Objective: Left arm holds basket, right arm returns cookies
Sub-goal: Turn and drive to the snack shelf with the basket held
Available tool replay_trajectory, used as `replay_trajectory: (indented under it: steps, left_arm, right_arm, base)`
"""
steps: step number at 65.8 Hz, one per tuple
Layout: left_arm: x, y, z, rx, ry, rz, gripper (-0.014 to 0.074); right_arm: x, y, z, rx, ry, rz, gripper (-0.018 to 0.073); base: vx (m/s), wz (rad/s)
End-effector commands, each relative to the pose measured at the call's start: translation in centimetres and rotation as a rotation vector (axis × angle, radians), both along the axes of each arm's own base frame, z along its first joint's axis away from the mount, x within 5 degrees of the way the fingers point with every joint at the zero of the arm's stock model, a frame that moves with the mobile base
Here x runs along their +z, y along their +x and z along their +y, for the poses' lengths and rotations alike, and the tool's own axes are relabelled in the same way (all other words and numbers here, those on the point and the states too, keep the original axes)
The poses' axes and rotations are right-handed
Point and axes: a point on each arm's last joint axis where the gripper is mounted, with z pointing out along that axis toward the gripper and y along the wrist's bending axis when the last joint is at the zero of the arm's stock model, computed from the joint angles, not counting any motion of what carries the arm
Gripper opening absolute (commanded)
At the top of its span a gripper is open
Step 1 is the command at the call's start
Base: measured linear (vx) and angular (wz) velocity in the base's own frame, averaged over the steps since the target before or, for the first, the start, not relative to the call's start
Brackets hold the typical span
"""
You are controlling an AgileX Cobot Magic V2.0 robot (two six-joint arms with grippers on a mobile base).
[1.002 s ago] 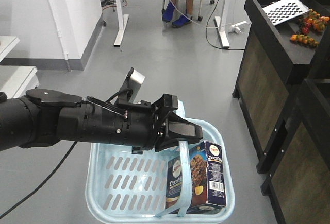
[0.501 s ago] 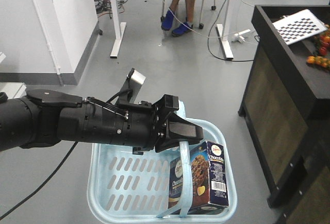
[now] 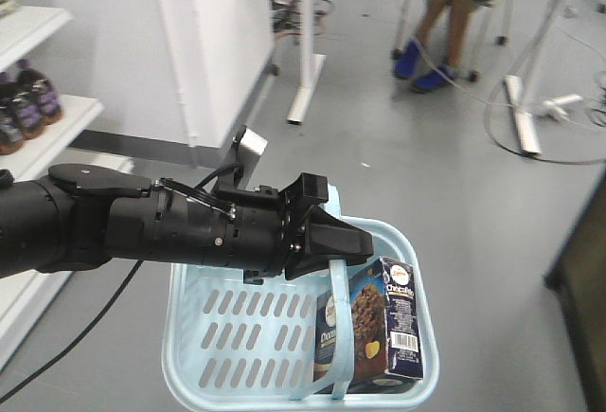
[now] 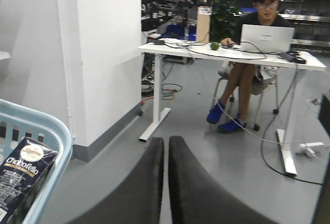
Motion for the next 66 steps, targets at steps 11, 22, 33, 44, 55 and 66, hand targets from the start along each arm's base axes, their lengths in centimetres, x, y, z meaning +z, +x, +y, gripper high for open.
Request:
replay_trajectory:
  steps: [11, 22, 33, 44, 55, 66]
  left_arm:
    - [3.55, -0.52, 0.05, 0.003, -0.151, -0.027, -0.0003]
    - [3.55, -0.52, 0.05, 0.003, -0.151, -0.027, -0.0003]
    - [3.55, -0.52, 0.05, 0.003, -0.151, -0.027, -0.0003]
    - [3.55, -0.52, 0.05, 0.003, -0.151, -0.027, -0.0003]
    - [3.55, -0.52, 0.05, 0.003, -0.151, -0.027, -0.0003]
    - [3.55, -0.52, 0.05, 0.003, -0.151, -0.027, -0.0003]
  right_arm:
    - [0.14, -0.03, -0.04, -0.006, -0.006, -0.069, -0.0010]
    - [0.14, -0.03, -0.04, -0.006, -0.006, -0.069, -0.0010]
    - [0.14, -0.03, -0.04, -0.006, -0.006, -0.069, -0.0010]
    - [0.14, -0.03, -0.04, -0.006, -0.006, -0.069, -0.0010]
    - [0.14, -0.03, -0.04, -0.006, -0.006, -0.069, -0.0010]
    - [0.14, -0.03, -0.04, -0.006, -0.006, -0.069, -0.0010]
  base:
    - [0.36, 0.63]
    - [0.33, 0.67]
    - [0.31, 0.76]
    - [0.29, 0.89]
    - [0.27, 0.87]
    - [0.23, 0.76]
